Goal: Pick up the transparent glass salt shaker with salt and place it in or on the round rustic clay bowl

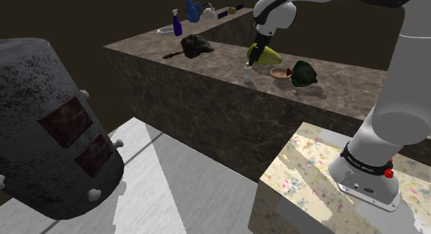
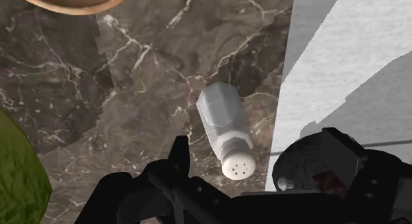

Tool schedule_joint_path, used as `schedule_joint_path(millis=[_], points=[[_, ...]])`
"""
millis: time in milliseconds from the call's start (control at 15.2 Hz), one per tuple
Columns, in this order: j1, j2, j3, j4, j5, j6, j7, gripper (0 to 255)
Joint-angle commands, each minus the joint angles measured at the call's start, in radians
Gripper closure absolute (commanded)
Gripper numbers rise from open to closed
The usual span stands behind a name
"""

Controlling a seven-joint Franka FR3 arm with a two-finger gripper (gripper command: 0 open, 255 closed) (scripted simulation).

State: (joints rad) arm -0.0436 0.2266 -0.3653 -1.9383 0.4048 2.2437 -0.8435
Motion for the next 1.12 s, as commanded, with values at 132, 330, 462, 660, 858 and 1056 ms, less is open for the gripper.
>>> schedule_joint_path(millis=[132,330,462,660,858,1056], points=[[-0.024,0.081,0.012,0.05,0.049,0.014,-0.052,0],[-0.024,0.106,0.021,0.046,0.067,0.042,-0.063,0],[-0.025,0.124,0.027,0.044,0.079,0.06,-0.07,0],[-0.025,0.129,0.029,0.044,0.082,0.065,-0.072,0],[-0.025,0.129,0.029,0.044,0.082,0.065,-0.072,0],[-0.025,0.129,0.029,0.044,0.082,0.065,-0.072,255]])
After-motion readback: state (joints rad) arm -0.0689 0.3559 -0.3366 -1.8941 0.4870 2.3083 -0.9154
